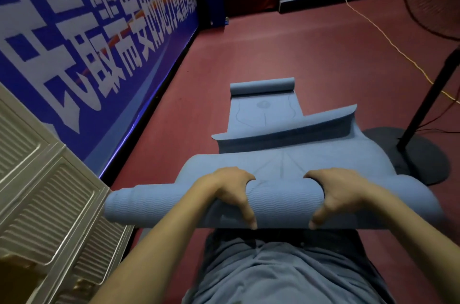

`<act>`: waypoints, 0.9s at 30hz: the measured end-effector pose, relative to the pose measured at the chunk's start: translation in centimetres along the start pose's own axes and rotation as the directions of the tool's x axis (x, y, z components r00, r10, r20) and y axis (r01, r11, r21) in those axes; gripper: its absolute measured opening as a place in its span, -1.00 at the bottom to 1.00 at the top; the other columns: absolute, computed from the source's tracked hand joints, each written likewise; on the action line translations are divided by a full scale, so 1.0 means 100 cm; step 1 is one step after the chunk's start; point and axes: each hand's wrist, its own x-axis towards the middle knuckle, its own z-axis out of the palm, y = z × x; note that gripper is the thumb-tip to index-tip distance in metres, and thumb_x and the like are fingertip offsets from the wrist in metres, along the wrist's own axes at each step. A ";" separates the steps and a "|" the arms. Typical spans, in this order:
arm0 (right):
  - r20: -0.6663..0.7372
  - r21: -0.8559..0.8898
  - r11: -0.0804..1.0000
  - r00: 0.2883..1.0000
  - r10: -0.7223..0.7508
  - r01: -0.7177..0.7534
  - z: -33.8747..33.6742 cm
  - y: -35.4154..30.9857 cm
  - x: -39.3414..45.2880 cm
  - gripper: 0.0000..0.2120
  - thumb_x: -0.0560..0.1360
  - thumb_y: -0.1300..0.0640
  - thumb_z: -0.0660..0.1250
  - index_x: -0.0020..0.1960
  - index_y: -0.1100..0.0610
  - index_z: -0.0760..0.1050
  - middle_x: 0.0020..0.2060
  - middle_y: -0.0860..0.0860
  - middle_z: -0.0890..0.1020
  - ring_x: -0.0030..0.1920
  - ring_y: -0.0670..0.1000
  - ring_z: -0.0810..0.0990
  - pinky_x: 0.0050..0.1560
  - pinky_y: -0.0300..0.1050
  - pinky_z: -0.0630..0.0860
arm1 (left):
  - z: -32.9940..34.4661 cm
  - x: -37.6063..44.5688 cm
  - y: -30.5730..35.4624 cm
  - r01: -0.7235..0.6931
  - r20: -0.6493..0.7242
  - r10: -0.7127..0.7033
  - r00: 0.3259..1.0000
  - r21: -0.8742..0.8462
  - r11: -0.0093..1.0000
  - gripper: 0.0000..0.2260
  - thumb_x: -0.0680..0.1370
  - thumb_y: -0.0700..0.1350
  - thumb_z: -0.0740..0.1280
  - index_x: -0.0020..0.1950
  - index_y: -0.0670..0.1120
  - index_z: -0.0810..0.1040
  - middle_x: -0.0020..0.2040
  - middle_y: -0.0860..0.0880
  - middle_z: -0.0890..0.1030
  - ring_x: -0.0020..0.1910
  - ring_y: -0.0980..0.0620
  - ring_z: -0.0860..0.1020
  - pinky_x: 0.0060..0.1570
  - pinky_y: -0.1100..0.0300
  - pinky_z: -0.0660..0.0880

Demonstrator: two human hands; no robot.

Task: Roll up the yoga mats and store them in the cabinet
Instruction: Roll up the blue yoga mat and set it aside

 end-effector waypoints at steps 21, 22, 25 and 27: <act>-0.211 -0.071 0.997 0.977 0.004 -0.020 0.017 0.003 0.001 0.02 0.30 -0.56 0.28 0.58 -0.02 0.16 0.56 -0.07 0.28 0.54 0.06 0.23 0.57 0.20 0.03 | 0.000 -0.003 -0.002 -0.120 -0.327 0.172 0.929 0.175 0.977 -0.51 0.34 0.35 0.49 -0.03 0.01 0.48 -0.07 0.02 0.62 -0.04 -0.07 0.57 -0.05 0.01 0.50; -0.178 -0.120 0.992 0.984 0.018 -0.039 0.018 0.000 0.002 0.12 0.24 -0.59 0.31 0.59 0.00 0.10 0.60 -0.03 0.19 0.58 0.11 0.16 0.58 0.23 -0.02 | 0.002 -0.004 0.007 -0.082 -0.310 0.151 0.939 0.225 0.971 -0.47 0.34 0.35 0.50 -0.02 -0.02 0.43 -0.03 -0.03 0.60 -0.02 -0.12 0.56 -0.05 0.02 0.49; -0.155 -0.214 0.974 0.987 0.044 -0.077 0.022 -0.007 0.009 0.29 0.05 -0.59 0.44 0.56 0.04 0.08 0.56 0.03 0.20 0.55 0.18 0.16 0.57 0.27 -0.01 | 0.013 -0.002 0.023 0.006 -0.281 0.068 0.957 0.254 0.967 -0.19 0.18 0.36 0.62 0.17 -0.09 0.39 0.14 -0.07 0.51 0.10 -0.10 0.49 0.09 0.04 0.46; -0.166 -0.238 0.968 0.985 0.039 -0.078 0.020 -0.008 0.015 0.28 -0.02 -0.55 0.49 0.50 0.03 0.15 0.47 0.00 0.32 0.47 0.15 0.28 0.54 0.24 0.07 | 0.020 0.002 0.022 0.029 -0.294 0.051 0.955 0.263 0.964 0.02 0.06 0.35 0.67 0.30 -0.13 0.33 0.23 -0.09 0.48 0.18 -0.10 0.45 0.24 0.04 0.45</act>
